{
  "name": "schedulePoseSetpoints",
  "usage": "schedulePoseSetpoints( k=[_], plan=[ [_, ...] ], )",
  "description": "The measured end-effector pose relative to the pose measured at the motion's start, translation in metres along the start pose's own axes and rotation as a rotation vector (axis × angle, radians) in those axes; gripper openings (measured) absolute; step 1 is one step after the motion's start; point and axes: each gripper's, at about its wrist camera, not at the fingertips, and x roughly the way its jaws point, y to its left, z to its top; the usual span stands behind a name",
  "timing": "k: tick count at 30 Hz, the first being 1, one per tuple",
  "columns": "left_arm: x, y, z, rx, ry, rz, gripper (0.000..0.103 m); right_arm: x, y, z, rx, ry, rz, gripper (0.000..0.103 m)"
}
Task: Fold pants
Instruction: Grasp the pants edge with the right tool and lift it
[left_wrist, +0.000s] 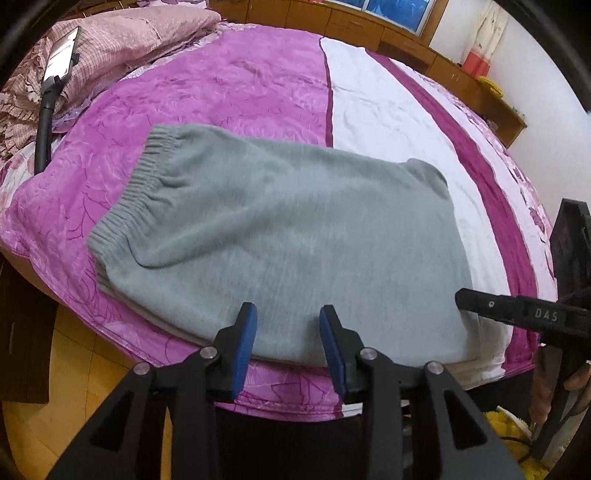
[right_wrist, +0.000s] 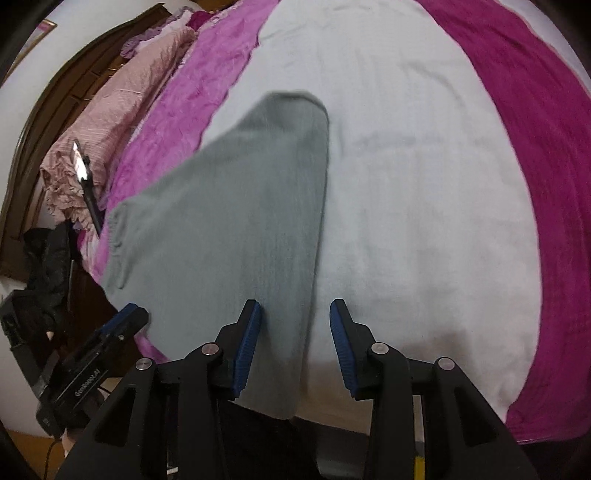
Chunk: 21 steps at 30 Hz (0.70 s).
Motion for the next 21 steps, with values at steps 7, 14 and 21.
schedulePoseSetpoints(
  k=[7,14,21],
  plan=[
    [0.003,0.002,-0.002,-0.009,-0.005,-0.011,0.040,0.009,-0.014,-0.003,0.032,-0.022,0.078,0.041],
    [0.004,0.001,-0.002,0.006,-0.008,-0.007,0.042,0.008,-0.008,-0.003,0.036,-0.026,0.109,0.052],
    [0.004,0.001,-0.002,0.009,-0.009,-0.008,0.043,0.005,0.007,-0.006,-0.015,-0.050,0.174,0.052]
  ],
)
